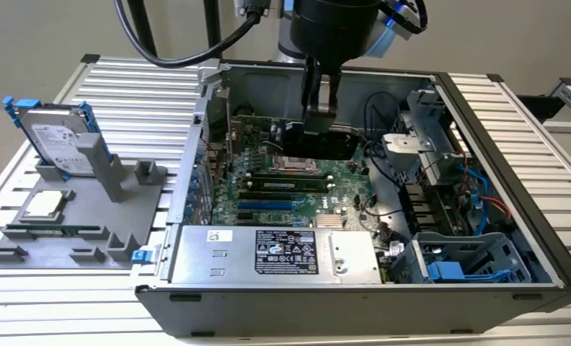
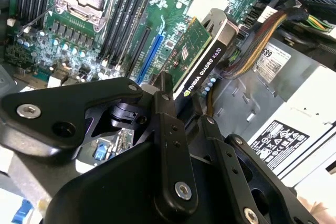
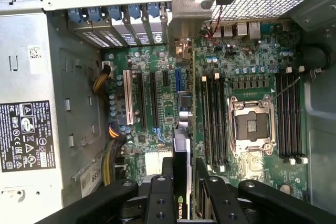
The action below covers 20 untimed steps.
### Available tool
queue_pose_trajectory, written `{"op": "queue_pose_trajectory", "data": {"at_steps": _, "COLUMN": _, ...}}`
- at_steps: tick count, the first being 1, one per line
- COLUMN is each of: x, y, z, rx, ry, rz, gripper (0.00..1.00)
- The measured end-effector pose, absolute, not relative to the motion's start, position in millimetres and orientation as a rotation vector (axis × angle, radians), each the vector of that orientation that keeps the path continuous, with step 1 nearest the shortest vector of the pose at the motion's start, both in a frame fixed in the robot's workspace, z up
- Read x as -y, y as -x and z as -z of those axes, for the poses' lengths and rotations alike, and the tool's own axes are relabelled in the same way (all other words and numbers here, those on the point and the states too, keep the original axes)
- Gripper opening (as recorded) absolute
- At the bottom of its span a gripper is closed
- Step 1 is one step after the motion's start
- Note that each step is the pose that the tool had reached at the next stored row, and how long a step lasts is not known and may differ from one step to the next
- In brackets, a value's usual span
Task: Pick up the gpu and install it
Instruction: 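Insert the gpu into the slot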
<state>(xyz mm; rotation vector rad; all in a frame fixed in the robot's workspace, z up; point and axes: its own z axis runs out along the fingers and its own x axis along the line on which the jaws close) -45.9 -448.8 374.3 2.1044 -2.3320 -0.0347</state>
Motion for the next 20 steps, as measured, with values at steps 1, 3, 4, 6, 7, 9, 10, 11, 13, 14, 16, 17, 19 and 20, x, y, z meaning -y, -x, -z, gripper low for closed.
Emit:
{"op": "queue_pose_trajectory", "data": {"at_steps": 1, "x": 448.5, "y": 45.9, "z": -373.9, "rx": 2.332, "ry": -2.104, "rz": 0.035, "gripper": 0.00}}
{"op": "queue_pose_trajectory", "data": {"at_steps": 3, "x": 448.1, "y": 45.9, "z": -373.2, "rx": 2.332, "ry": -2.104, "rz": 0.035, "gripper": 0.00}}
{"op": "queue_pose_trajectory", "data": {"at_steps": 4, "x": 448.0, "y": 45.9, "z": -372.8, "rx": 2.332, "ry": -2.104, "rz": 0.035, "gripper": 0.00}}
{"op": "queue_pose_trajectory", "data": {"at_steps": 6, "x": 447.6, "y": 45.9, "z": -372.0, "rx": 2.332, "ry": -2.104, "rz": 0.035, "gripper": 0.00}}
{"op": "queue_pose_trajectory", "data": {"at_steps": 7, "x": 447.5, "y": 45.9, "z": -371.6, "rx": 2.332, "ry": -2.104, "rz": 0.035, "gripper": 0.00}}
{"op": "queue_pose_trajectory", "data": {"at_steps": 9, "x": 447.3, "y": 45.9, "z": -370.8, "rx": 2.332, "ry": -2.104, "rz": 0.035, "gripper": 0.00}}
{"op": "queue_pose_trajectory", "data": {"at_steps": 10, "x": 447.1, "y": 45.9, "z": -370.4, "rx": 2.332, "ry": -2.104, "rz": 0.035, "gripper": 0.00}}
{"op": "queue_pose_trajectory", "data": {"at_steps": 11, "x": 447.0, "y": 45.9, "z": -370.0, "rx": 2.332, "ry": -2.104, "rz": 0.035, "gripper": 0.00}}
{"op": "queue_pose_trajectory", "data": {"at_steps": 13, "x": 446.7, "y": 45.9, "z": -369.3, "rx": 2.332, "ry": -2.104, "rz": 0.035, "gripper": 0.00}}
{"op": "queue_pose_trajectory", "data": {"at_steps": 14, "x": 446.6, "y": 45.9, "z": -368.9, "rx": 2.332, "ry": -2.104, "rz": 0.035, "gripper": 0.00}}
{"op": "queue_pose_trajectory", "data": {"at_steps": 16, "x": 446.4, "y": 45.9, "z": -368.2, "rx": 2.332, "ry": -2.104, "rz": 0.035, "gripper": 0.00}}
{"op": "queue_pose_trajectory", "data": {"at_steps": 17, "x": 446.2, "y": 45.9, "z": -367.8, "rx": 2.332, "ry": -2.104, "rz": 0.035, "gripper": 0.00}}
{"op": "queue_pose_trajectory", "data": {"at_steps": 19, "x": 446.0, "y": 45.9, "z": -367.2, "rx": 2.332, "ry": -2.104, "rz": 0.035, "gripper": 0.00}}
{"op": "queue_pose_trajectory", "data": {"at_steps": 20, "x": 446.0, "y": 45.9, "z": -366.9, "rx": 2.332, "ry": -2.104, "rz": 0.035, "gripper": 0.00}}
